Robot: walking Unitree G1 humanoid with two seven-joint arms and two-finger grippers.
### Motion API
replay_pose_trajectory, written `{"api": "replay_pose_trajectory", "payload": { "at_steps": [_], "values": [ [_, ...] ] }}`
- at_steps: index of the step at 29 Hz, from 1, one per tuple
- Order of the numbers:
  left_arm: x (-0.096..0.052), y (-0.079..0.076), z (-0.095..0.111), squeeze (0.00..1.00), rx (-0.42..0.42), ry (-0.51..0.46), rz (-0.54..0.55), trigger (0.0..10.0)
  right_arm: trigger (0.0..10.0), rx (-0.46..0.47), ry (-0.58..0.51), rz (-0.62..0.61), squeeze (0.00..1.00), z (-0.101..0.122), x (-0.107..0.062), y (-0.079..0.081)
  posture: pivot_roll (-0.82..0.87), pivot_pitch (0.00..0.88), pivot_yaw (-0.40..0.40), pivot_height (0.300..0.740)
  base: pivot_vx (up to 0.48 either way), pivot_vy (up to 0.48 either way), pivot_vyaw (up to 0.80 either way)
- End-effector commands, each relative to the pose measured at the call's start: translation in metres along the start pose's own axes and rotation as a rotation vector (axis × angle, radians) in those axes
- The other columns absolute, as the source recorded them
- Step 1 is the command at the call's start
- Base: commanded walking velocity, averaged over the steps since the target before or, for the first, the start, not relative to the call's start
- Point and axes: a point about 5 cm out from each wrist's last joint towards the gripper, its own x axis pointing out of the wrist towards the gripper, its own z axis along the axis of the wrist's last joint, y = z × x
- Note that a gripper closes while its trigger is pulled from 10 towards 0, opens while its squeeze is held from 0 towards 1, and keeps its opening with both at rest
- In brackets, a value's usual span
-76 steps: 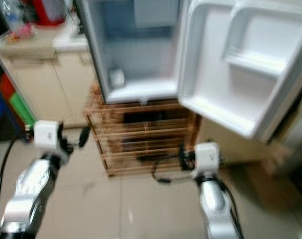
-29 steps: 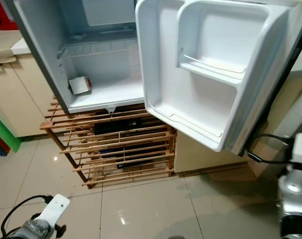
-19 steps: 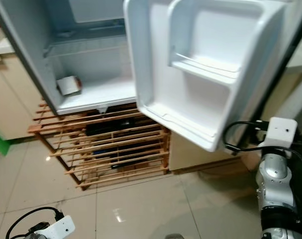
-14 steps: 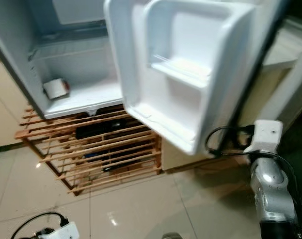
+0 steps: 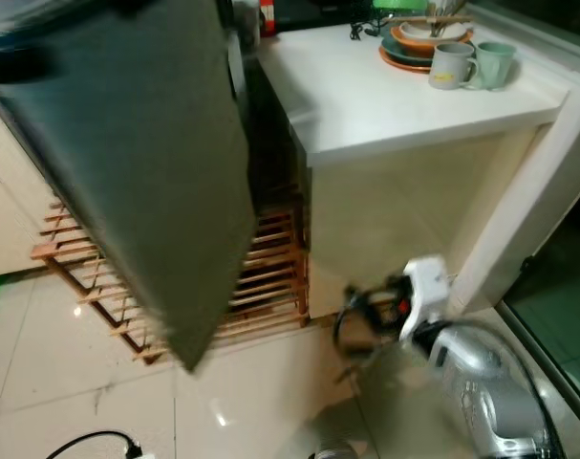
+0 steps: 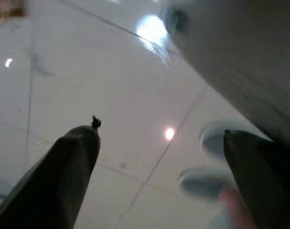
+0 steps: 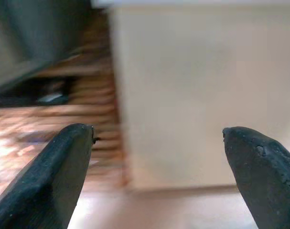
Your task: Restocking fridge
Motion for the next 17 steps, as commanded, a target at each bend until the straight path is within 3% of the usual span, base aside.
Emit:
{"api": "replay_pose_trajectory", "payload": {
  "at_steps": [1, 2, 3, 4, 5, 6, 8, 10, 12, 13, 15, 16, 17],
  "values": [
    [-0.005, 0.024, 0.032, 0.0, -0.119, -0.124, 0.109, 10.0, 10.0, -0.004, -0.046, -0.075, 0.0, 0.004, 0.004, 0.001, -0.18, 0.0, 0.094, 0.74, 0.0, 0.0, 0.0],
    [-0.011, 0.041, 0.059, 0.0, -0.249, -0.24, 0.153, 10.0, 10.0, 0.005, -0.101, -0.109, 0.0, 0.007, 0.006, 0.008, -0.17, 0.0, 0.093, 0.74, 0.0, 0.0, 0.0],
    [-0.011, 0.041, 0.059, 0.0, -0.249, -0.24, 0.153, 10.0, 10.0, 0.005, -0.101, -0.109, 0.0, 0.007, 0.006, 0.008, -0.17, 0.0, 0.093, 0.74, 0.0, 0.0, 0.0],
    [-0.02, 0.056, 0.086, 0.0, -0.28, -0.352, 0.19, 10.0, 10.0, 0.035, -0.129, -0.106, 0.0, 0.006, 0.007, 0.018, -0.16, 0.0, 0.086, 0.74, 0.0, 0.0, 0.0],
    [-0.025, 0.063, 0.098, 0.0, -0.259, -0.405, 0.222, 10.0, 10.0, 0.043, -0.122, -0.099, 0.0, 0.003, 0.008, 0.023, -0.16, 0.0, 0.084, 0.74, 0.0, 0.0, 0.0],
    [-0.025, 0.063, 0.098, 0.0, -0.259, -0.405, 0.222, 10.0, 10.0, 0.043, -0.122, -0.099, 0.0, 0.003, 0.008, 0.023, -0.16, 0.0, 0.084, 0.74, 0.0, 0.0, 0.0],
    [-0.047, 0.091, 0.119, 0.0, -0.296, -0.645, 0.316, 10.0, 10.0, 0.064, -0.094, -0.079, 0.0, -0.008, 0.011, 0.037, -0.14, 0.0, 0.076, 0.74, 0.0, 0.0, 0.0],
    [-0.061, 0.105, 0.122, 0.0, -0.342, -0.777, 0.36, 10.0, 10.0, 0.067, -0.09, -0.076, 0.0, -0.013, 0.013, 0.044, -0.14, 0.0, 0.076, 0.74, 0.0, 0.0, 0.0],
    [-0.1, 0.139, 0.142, 0.0, -0.592, -1.046, 0.483, 10.0, 10.0, 0.066, -0.1, -0.059, 0.0, -0.015, 0.013, 0.051, -0.12, 0.0, 0.077, 0.74, 0.0, 0.0, 0.0],
    [-0.12, 0.153, 0.147, 0.0, -0.652, -1.151, 0.534, 10.0, 10.0, 0.064, -0.103, -0.058, 0.0, -0.016, 0.014, 0.053, -0.12, 0.0, 0.078, 0.74, 0.0, 0.0, 0.0],
    [-0.151, 0.165, 0.159, 0.0, -0.685, -1.302, 0.566, 10.0, 10.0, 0.067, -0.114, -0.07, 0.0, -0.017, 0.015, 0.054, -0.11, 0.0, 0.078, 0.74, 0.0, 0.0, 0.0],
    [-0.151, 0.165, 0.159, 0.0, -0.685, -1.302, 0.566, 10.0, 10.0, 0.067, -0.114, -0.07, 0.0, -0.017, 0.015, 0.054, -0.11, 0.0, 0.078, 0.74, 0.0, 0.0, 0.0],
    [-0.171, 0.169, 0.169, 0.0, -0.693, -1.39, 0.568, 10.0, 10.0, 0.071, -0.129, -0.083, 0.0, -0.017, 0.017, 0.053, -0.11, 0.0, 0.079, 0.74, 0.0, 0.0, 0.0]
  ]
}}
